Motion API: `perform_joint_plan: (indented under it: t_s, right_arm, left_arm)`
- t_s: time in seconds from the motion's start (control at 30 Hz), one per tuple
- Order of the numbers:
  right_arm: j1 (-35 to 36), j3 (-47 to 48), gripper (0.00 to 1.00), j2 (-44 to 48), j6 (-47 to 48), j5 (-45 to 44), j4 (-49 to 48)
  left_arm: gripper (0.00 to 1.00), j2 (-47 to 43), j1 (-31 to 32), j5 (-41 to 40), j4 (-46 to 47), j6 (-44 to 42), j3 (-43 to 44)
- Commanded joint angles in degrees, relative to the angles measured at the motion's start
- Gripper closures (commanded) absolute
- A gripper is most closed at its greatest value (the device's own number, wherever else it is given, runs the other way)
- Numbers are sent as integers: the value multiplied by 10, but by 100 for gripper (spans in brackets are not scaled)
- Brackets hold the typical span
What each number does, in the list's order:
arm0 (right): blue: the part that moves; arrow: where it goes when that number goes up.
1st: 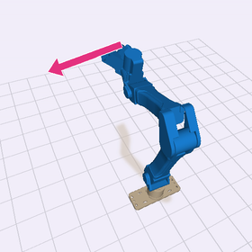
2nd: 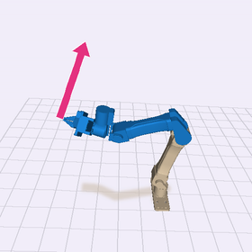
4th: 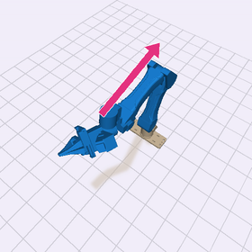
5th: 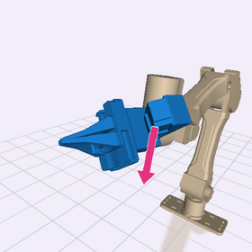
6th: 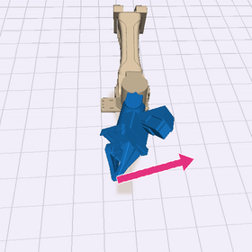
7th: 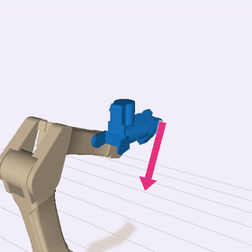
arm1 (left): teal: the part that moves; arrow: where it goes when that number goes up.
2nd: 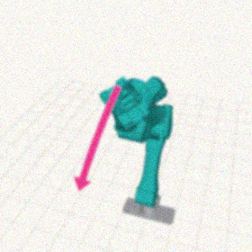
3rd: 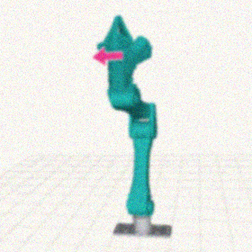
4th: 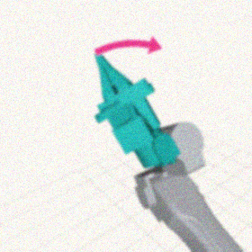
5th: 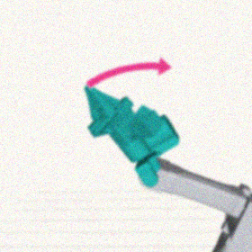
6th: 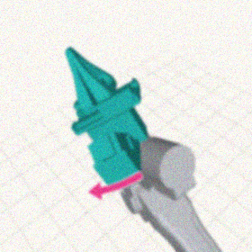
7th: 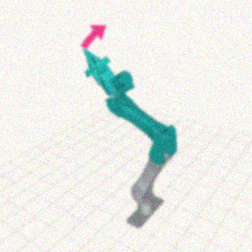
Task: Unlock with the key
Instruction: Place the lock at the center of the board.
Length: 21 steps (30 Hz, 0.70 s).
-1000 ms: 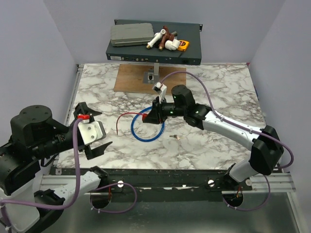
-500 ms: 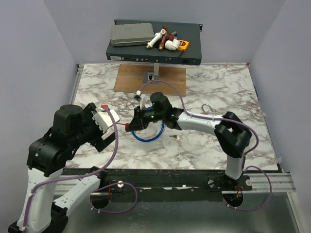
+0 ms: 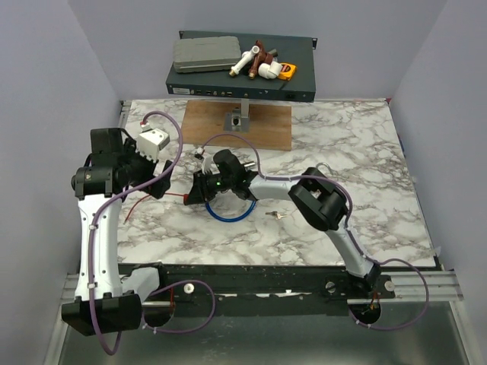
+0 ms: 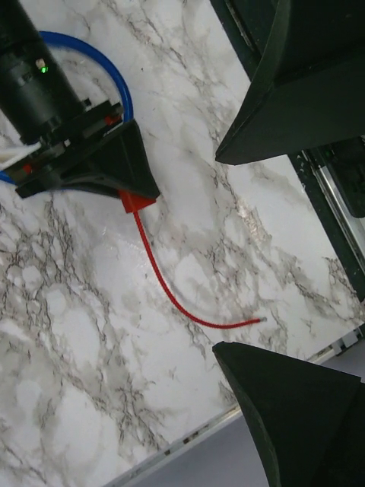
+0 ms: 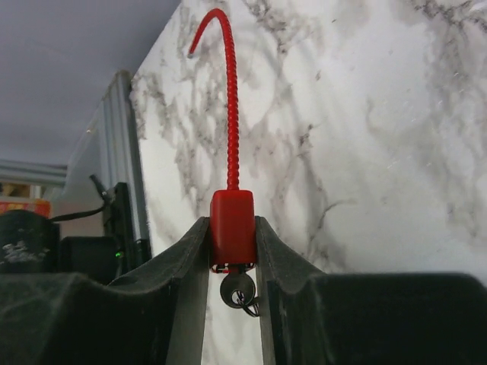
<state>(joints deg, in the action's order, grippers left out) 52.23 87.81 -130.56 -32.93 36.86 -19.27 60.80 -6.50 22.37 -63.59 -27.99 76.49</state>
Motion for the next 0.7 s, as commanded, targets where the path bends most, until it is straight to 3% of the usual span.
perform_joint_plan:
  t_s: [0.0,0.17,0.2,0.23,0.27,0.47,0.6,0.67]
  right_arm:
    - [-2,51,66,-48,13,-27,-8]
    - [-3,87,53,-86,39,-62,28]
    - [-4,92,44,-89,41,-69,36]
    - [-5,94,27,-92,43,-77,41]
    - [-6,94,1,-91,47,-87,47]
    - [-7,71,0,-14,83,-185,107]
    - [-14,7,0,112,60,-261,150]
    - [-38,-52,0,182,19,-235,139]
  left_arm:
    - [1,-30,-5,82,5,-1,-29]
    - [1,-46,-5,118,-23,-17,-47]
    - [1,-50,-5,121,-27,-19,-53]
    - [2,-53,-5,125,-31,-22,-58]
    - [1,-57,-5,127,-32,-24,-64]
    - [2,-82,-5,132,-8,-11,-92]
    - [1,-96,-5,129,27,14,-110]
    - [2,-98,-5,144,27,15,-113]
